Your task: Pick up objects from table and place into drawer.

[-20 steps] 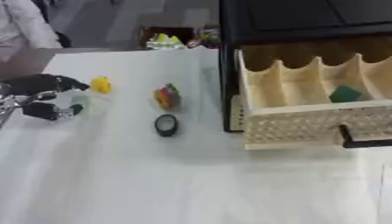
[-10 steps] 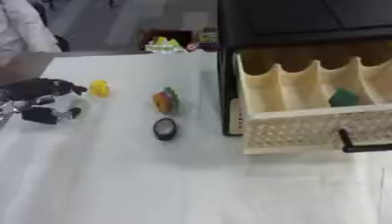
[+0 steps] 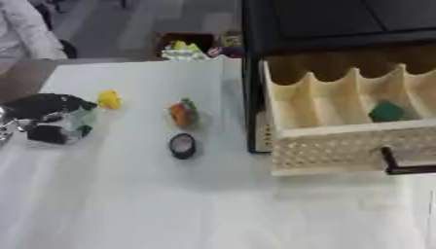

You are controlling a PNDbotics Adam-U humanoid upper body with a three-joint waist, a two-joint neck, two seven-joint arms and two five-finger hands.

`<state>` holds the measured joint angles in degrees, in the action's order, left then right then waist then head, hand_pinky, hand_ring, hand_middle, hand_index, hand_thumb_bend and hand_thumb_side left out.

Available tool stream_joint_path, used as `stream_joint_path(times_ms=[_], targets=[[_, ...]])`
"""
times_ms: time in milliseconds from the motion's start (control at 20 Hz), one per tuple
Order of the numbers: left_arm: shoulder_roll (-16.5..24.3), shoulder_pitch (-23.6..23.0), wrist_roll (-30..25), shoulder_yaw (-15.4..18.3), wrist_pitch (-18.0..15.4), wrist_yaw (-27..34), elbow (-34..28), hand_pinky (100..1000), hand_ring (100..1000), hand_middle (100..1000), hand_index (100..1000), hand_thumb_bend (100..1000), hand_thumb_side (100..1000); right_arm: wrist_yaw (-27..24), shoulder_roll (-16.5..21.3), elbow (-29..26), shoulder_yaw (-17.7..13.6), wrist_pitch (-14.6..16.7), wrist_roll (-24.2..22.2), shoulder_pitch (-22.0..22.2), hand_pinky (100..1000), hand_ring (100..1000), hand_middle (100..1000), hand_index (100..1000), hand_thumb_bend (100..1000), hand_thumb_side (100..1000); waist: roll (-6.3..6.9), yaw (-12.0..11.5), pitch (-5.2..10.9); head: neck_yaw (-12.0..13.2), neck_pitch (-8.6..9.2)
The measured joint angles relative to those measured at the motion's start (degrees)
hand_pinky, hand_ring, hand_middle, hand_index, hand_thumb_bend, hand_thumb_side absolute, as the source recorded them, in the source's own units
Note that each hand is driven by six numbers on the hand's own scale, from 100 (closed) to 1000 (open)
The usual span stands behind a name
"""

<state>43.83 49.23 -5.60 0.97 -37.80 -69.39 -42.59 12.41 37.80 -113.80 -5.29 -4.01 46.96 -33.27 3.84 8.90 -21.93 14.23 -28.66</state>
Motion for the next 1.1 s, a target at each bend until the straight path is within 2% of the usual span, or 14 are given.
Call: stream_joint_path(times_ms=[500,600,950,1100], targets=[[0.0,0.6,-0.2,0.1,0.0,-2.6,0.3,802,896,806,1000,229,1000,-0.4,-0.1,0.0,0.0,0.0,0.1,0.4,220,460,499,658,105,609,0.21,-0.4,0.01,0.0,-0.03],[0.0,0.5,0.3,0.3,0.4,-3.1,0.4,791,885,790,1000,220,1000,-0.4,-0.3,0.0,0.0,0.0,0.2,0.5,222,459,499,657,100,607,0.24,-0.4,0.01,0.0,-0.03],[0.1,0.3,2.5,0.4,1.2,-5.0,0.7,730,820,710,1000,187,898,-0.5,-0.3,0.0,0.0,0.1,0.4,0.5,223,458,498,654,100,604,0.26,-0.5,0.06,0.2,-0.03],[0.2,0.3,3.3,0.5,1.4,-6.0,0.9,705,782,658,990,186,893,-0.5,-0.3,0.0,0.0,0.1,0.4,0.5,224,457,497,653,100,602,0.26,-0.4,0.06,0.4,-0.02]])
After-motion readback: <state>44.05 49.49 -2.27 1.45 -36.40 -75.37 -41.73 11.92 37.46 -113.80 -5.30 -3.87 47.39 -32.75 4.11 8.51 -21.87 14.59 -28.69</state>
